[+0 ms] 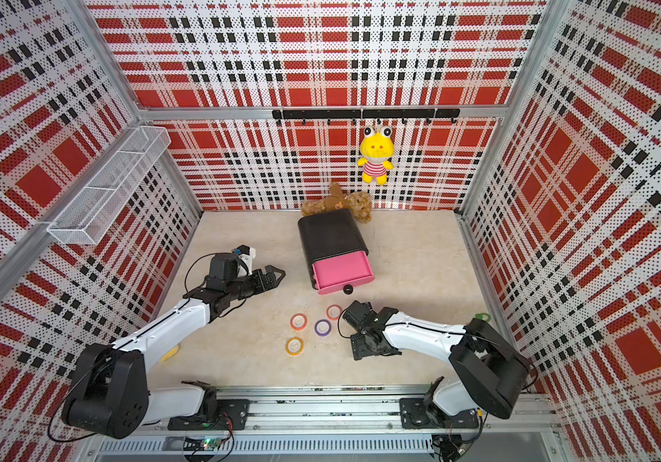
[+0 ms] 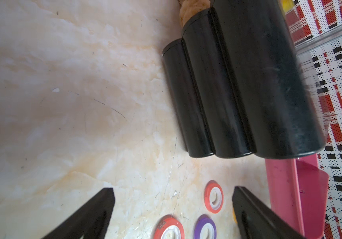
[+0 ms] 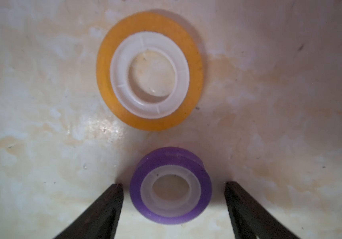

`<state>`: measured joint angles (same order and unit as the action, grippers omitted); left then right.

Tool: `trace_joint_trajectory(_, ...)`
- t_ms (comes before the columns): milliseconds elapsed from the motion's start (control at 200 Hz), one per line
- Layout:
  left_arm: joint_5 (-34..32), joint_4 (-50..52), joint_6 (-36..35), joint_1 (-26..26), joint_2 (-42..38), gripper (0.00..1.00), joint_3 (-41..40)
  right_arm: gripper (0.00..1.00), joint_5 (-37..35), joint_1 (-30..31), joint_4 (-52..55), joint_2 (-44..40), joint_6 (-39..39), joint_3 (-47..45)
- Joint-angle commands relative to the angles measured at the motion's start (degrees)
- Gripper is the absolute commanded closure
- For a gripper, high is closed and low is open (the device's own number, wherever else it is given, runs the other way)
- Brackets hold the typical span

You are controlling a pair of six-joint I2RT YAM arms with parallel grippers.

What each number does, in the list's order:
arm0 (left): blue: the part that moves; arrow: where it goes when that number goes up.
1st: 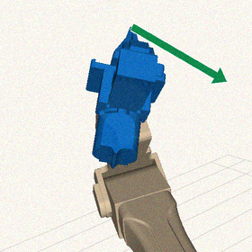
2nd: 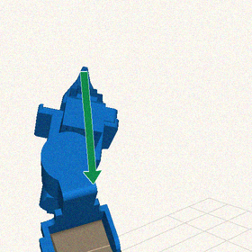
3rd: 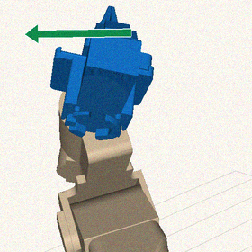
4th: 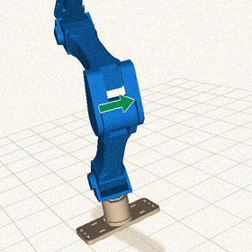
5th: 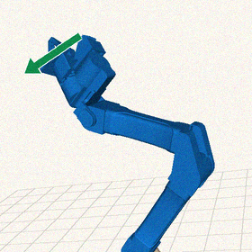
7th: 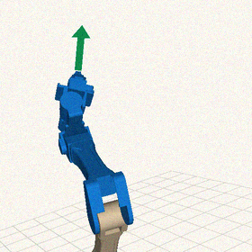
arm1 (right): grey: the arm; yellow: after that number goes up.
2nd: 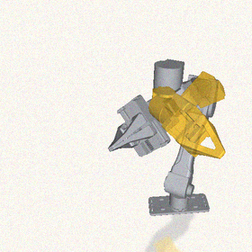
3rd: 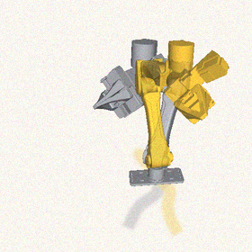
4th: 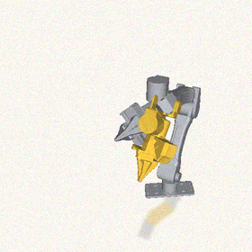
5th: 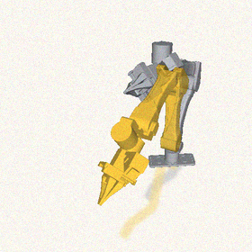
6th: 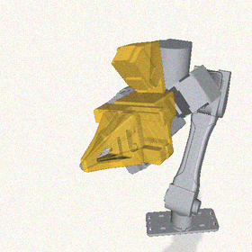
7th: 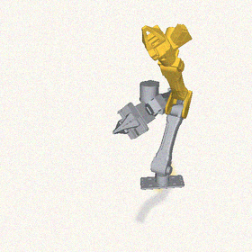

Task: Place the transparent tape into the drawer according to color
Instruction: Pick up the tape from the center of the board.

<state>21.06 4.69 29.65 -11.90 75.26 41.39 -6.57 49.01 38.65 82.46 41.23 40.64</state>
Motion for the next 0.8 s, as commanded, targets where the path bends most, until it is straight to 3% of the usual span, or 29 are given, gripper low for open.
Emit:
trace_joint_trajectory(0, 1.42, -1.26, -0.68, 0.69, -0.72, 0.04, -0.87, 0.19, -0.62, 0.47, -1.12, 1.28, -0.43, 0.67)
trace_joint_trajectory(797, 2.76, -1.77, -0.21, 2.33, 0.06, 0.05, -0.67, 0.49, -0.16, 1.42, 2.83, 2.10, -1.95, 2.20)
